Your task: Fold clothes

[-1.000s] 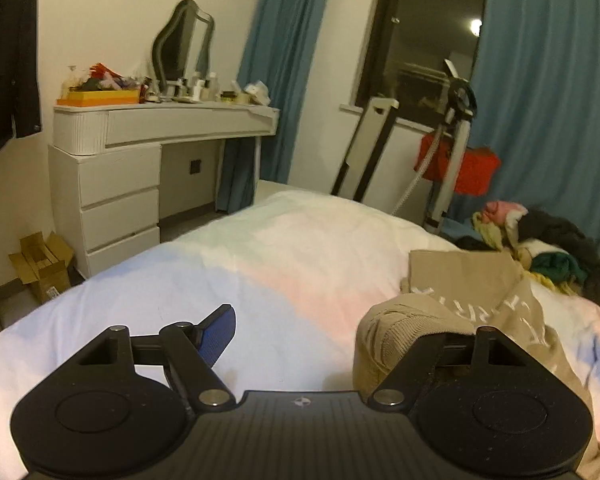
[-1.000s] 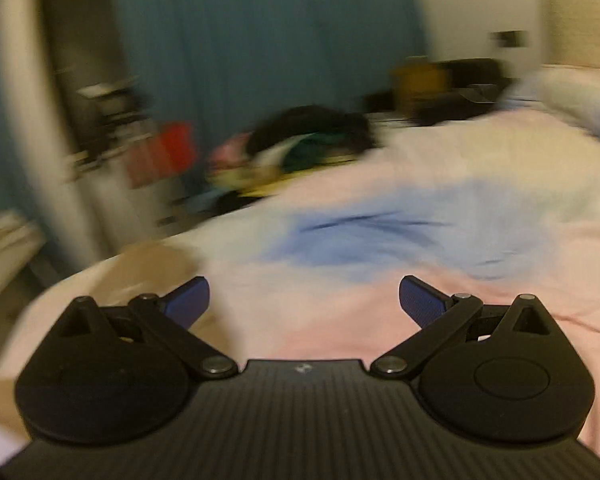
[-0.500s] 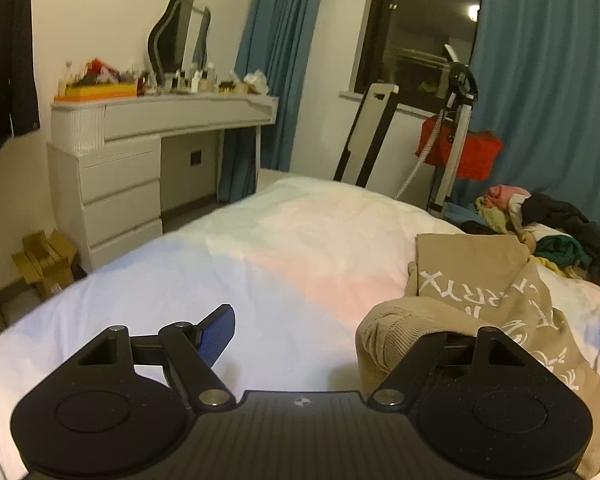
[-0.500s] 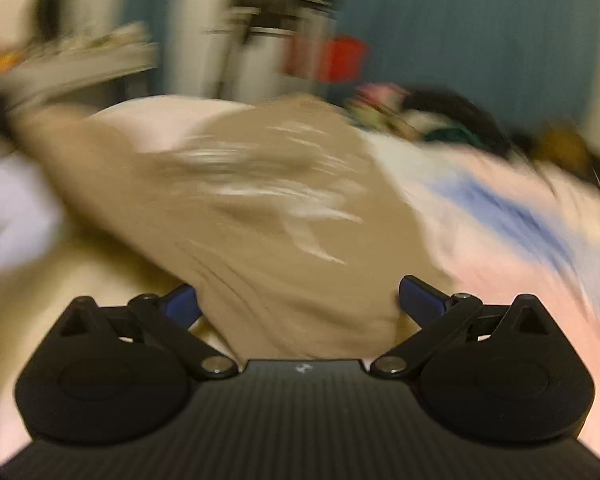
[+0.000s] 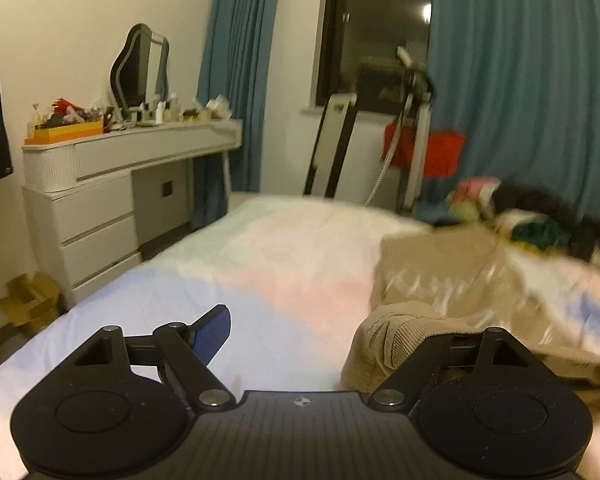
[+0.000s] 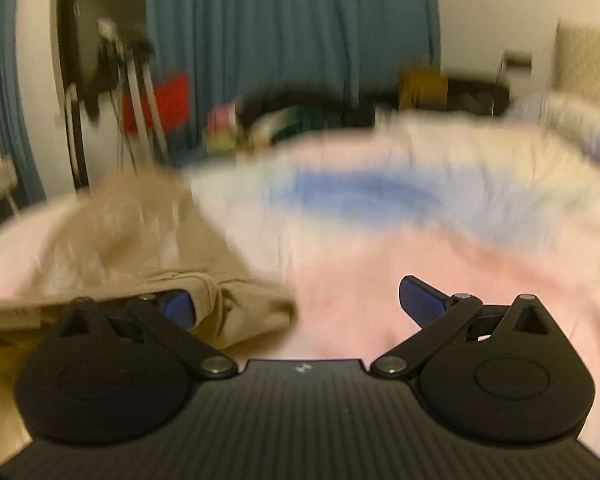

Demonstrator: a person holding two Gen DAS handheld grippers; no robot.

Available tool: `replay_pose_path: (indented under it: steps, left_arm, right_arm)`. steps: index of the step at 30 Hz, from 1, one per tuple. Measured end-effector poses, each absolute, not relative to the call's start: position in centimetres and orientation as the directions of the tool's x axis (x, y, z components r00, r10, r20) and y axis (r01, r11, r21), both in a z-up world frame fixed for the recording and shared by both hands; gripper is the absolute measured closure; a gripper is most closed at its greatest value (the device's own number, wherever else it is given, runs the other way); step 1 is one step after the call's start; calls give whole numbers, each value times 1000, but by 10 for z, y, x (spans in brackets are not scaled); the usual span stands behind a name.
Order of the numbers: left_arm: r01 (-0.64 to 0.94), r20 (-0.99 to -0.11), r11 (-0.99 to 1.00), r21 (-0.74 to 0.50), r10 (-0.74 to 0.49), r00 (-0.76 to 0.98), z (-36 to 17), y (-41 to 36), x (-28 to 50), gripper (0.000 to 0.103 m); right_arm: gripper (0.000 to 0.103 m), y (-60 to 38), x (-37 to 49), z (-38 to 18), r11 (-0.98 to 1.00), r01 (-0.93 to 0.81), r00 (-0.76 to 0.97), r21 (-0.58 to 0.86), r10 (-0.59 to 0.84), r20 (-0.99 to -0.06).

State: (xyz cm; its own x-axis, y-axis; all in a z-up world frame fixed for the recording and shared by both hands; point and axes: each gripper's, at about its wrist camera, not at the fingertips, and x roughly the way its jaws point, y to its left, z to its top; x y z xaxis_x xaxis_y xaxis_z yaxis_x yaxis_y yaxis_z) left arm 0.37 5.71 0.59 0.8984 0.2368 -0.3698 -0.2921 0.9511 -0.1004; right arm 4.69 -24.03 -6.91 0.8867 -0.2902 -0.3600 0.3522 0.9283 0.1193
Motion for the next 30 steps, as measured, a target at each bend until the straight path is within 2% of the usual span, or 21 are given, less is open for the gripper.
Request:
replay_pose_path:
  steps: [4,8,11,14,19,23,30]
  left_arm:
    - [-242,-246,956,-168,197,949,82,65,3,21]
    - [-197,-54,968,-153,191,980,183,62,-6,20]
    - [-176,76,980,-91,183,980,258,54,-19,18]
    - [-153,164,986,-66,162,973,324,50,-35,15]
    - [-66,217,995,-76,81,973,400,57,-64,14]
    - [3,239,997,-83,17,971,440,66,-88,11]
    - [91,216,986,-138,-60,975,459,73,-84,10]
  right_arm:
    - [0,-240,37,22,950,293,947,112,-272,-168]
    - [0,-247,35,123,966,237,971,102,-238,-2]
    - [0,-258,23,195,972,202,974,124,-212,77]
    - [0,-271,3,264,976,153,973,153,-176,150]
    - [0,-294,-42,349,984,47,972,174,-86,220]
    - [0,-305,-81,389,991,-9,963,132,-26,267]
    - [0,-314,-60,369,995,13,978,100,-34,208]
